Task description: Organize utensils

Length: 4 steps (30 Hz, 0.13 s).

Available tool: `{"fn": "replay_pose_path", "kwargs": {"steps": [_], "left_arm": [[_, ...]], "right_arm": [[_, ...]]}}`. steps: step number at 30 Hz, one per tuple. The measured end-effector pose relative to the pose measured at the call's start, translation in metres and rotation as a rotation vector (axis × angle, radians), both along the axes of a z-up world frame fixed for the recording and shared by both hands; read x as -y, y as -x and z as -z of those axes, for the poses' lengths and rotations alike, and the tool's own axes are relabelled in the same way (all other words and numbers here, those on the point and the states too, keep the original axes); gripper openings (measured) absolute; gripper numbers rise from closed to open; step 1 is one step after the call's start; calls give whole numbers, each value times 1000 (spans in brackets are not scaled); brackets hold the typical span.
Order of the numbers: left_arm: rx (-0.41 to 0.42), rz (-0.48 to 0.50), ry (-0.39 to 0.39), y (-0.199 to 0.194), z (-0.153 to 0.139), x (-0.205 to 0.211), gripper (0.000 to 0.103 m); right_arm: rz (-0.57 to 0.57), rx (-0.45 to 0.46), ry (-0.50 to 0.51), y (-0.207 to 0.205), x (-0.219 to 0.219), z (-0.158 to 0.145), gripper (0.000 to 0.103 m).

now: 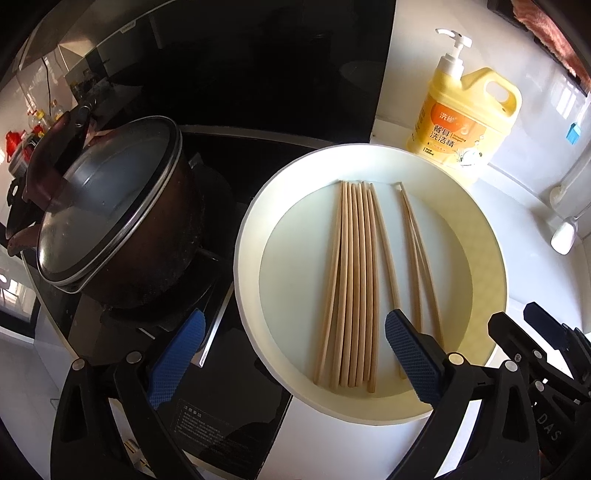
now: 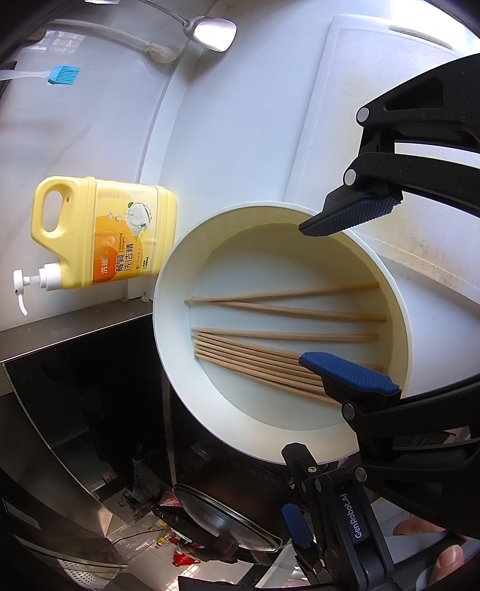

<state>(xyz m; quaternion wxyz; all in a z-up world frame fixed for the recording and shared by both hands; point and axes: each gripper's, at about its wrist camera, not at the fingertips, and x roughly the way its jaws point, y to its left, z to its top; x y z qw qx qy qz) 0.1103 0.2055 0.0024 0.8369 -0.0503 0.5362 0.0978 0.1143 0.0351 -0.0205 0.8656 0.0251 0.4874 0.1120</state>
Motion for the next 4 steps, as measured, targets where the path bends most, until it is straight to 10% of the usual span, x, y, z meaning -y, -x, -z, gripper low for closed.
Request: {"fn": "replay_pose_path", "kwargs": {"steps": [4], "left_arm": [[-9, 0, -1, 0, 2, 0, 96]], "right_arm": [[0, 1, -1, 1, -1, 0, 62]]}}
